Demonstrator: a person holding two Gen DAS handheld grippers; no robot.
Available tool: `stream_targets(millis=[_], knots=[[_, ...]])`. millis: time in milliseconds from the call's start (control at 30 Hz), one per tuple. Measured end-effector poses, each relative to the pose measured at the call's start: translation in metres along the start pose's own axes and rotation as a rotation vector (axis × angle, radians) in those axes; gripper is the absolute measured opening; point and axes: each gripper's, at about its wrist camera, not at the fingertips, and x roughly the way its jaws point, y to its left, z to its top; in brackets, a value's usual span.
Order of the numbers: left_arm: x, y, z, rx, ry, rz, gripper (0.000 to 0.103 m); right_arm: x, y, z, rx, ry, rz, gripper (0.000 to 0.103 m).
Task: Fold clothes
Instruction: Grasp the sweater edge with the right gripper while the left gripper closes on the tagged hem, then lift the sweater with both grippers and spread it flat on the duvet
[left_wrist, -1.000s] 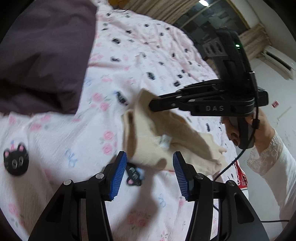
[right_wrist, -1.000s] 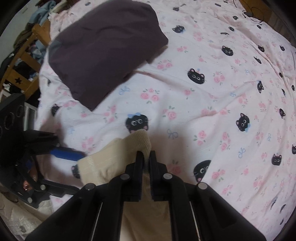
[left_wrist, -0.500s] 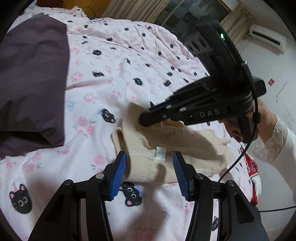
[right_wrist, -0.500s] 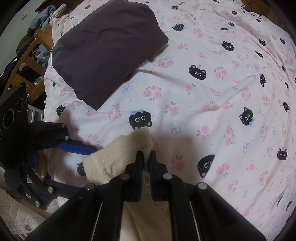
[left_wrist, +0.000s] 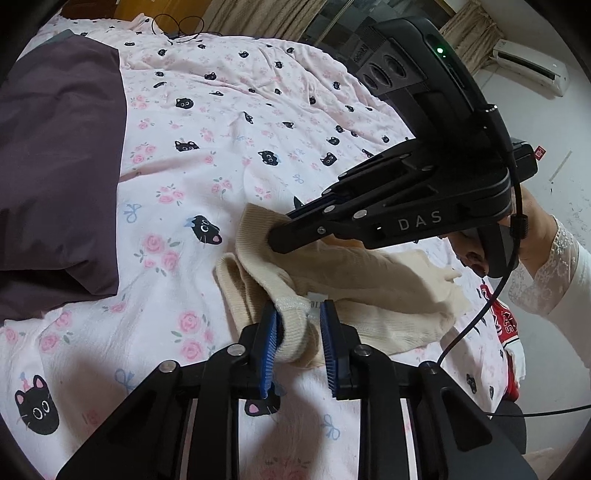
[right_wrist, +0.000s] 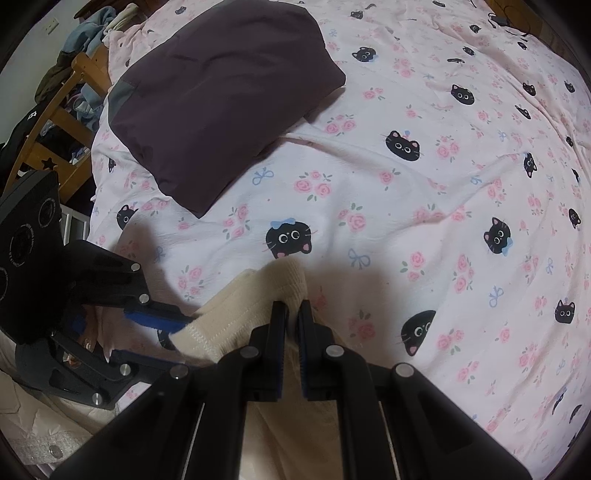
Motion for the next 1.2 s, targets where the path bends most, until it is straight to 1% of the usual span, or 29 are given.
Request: stream_targets(millis=[33, 67, 333, 467, 533, 700, 833, 900, 967, 1067, 1200], knots=[[0.000, 0.000, 0.000, 0.000, 0.002, 0.001, 0.009, 0.000, 0.000, 0.000, 0.001, 0.000, 0.000, 0.008], [0.000, 0.001, -0.001, 0.000, 0.002, -0.001, 0.008, 0.000, 0.000, 0.000, 0.001, -0.001, 0.003, 0.008], [-0.006, 0.004, 0.001, 0.014, -0.008, -0.032, 0.006, -0.003, 0.004, -0.001, -0.011, -0.004, 0.019, 0.007], [-0.014, 0.011, 0.003, 0.018, -0.029, -0.088, 0.006, -0.012, 0.004, -0.004, -0.010, -0.023, 0.029, 0.007], [-0.016, 0.011, 0.002, 0.044, -0.022, -0.107, 0.006, -0.017, 0.005, -0.006, -0.013, -0.029, 0.041, 0.007], [-0.022, 0.006, -0.004, 0.134, -0.010, -0.187, 0.006, -0.024, 0.009, -0.010, -0.029, -0.026, 0.074, 0.007], [-0.021, 0.001, -0.014, 0.214, 0.032, -0.203, 0.006, -0.021, 0.014, -0.012, -0.040, 0.004, 0.094, 0.007], [-0.020, 0.002, -0.018, 0.225, 0.051, -0.218, 0.006, -0.019, 0.016, -0.012, -0.046, 0.020, 0.104, 0.007], [-0.024, 0.001, -0.017, 0.242, 0.045, -0.222, 0.006, -0.018, 0.018, -0.013, -0.051, 0.036, 0.114, 0.007], [-0.022, 0.001, -0.020, 0.266, 0.103, -0.213, 0.006, -0.015, 0.021, -0.014, -0.059, 0.059, 0.128, 0.007], [-0.019, 0.003, -0.023, 0.273, 0.146, -0.212, 0.006, -0.006, 0.024, -0.008, -0.066, 0.091, 0.126, 0.007]])
